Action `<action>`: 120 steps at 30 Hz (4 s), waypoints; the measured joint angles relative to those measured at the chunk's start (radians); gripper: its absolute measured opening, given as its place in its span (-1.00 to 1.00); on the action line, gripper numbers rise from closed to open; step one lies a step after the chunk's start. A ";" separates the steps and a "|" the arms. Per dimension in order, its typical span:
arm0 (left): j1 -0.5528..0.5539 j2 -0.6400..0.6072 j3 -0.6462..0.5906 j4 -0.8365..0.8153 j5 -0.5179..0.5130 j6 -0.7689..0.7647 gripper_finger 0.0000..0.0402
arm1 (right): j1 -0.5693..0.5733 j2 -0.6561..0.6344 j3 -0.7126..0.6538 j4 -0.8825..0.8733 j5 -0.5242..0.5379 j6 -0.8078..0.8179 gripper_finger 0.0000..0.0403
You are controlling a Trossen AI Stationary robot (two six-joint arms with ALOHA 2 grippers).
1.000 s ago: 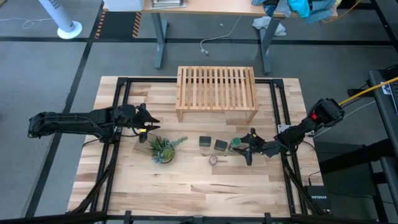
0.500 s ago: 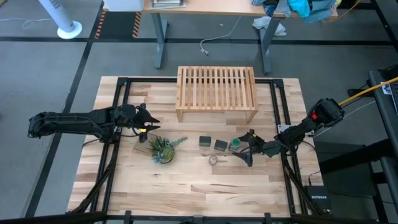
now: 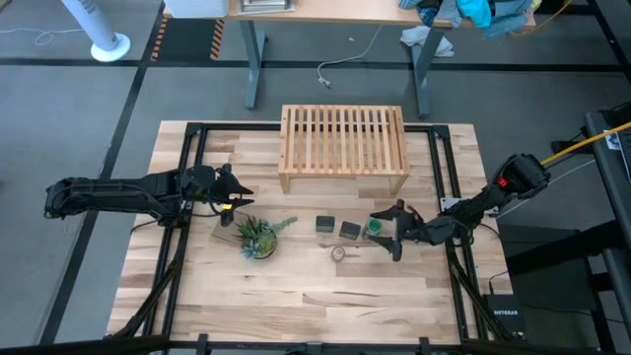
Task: Shelf spices
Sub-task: Put the green seasoning can on the shelf
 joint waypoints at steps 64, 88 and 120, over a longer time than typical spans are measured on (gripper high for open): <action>-0.079 0.557 0.016 0.610 -0.032 -0.140 -0.42 | 0.000 -0.867 0.554 -1.174 -0.026 -0.693 0.36; -0.233 0.929 0.297 0.608 0.009 -0.214 0.12 | 0.000 -0.867 0.554 -1.232 -0.026 -0.694 0.36; -0.220 1.138 0.462 0.666 -0.074 -0.131 0.15 | 0.000 -0.867 0.555 -1.337 -0.026 -0.694 0.36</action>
